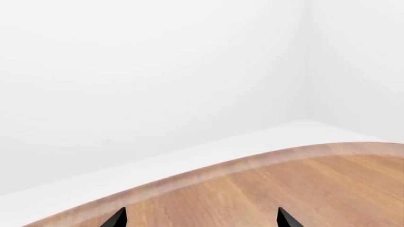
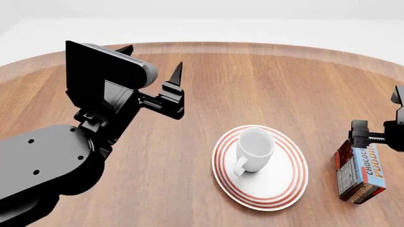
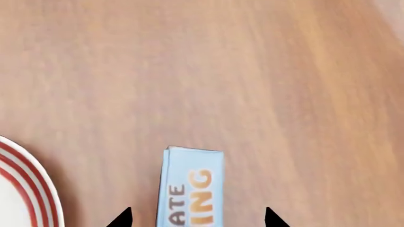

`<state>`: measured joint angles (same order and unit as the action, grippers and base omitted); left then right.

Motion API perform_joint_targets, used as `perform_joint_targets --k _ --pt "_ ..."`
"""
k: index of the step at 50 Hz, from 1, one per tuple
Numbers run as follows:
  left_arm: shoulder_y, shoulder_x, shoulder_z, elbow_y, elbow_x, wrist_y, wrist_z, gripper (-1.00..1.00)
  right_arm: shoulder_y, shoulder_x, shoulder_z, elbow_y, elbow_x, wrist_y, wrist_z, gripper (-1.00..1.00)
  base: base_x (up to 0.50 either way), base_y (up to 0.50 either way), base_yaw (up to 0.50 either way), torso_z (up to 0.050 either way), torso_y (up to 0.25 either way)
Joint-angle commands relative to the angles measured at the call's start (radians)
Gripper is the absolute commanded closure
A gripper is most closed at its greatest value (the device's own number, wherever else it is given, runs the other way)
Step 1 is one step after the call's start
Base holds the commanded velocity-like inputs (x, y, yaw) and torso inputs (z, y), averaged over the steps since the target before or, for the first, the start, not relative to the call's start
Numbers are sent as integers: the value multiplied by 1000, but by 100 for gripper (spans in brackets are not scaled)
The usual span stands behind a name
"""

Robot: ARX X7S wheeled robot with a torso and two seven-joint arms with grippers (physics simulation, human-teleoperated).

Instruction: Pick up the white mug and put it on the plate, and put the chocolate pudding to the right of the plate.

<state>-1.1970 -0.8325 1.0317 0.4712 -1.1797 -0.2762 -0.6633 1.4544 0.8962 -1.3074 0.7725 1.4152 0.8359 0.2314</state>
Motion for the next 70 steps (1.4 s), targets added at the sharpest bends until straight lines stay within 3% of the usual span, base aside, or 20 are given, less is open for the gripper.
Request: perform_joint_targets --k 1,24,52,70 --pt "-1 -3 -4 5 -2 -1 -1 -100 69 70 16 -121 18 66 69 -100 0 0 0 0 0" --pt "3 -11 -13 12 -5 4 -1 -100 187 96 20 -282 -25 116 73 -100 0 0 0 0 0" --pt "-14 -26 -29 40 -21 -7 -13 -100 350 364 176 -922 60 90 268 -100 0 0 0 0 0" --pt "-34 -102 -66 138 -36 -15 -83 -100 216 538 236 -1345 173 -350 483 -100 0 0 0 0 0"
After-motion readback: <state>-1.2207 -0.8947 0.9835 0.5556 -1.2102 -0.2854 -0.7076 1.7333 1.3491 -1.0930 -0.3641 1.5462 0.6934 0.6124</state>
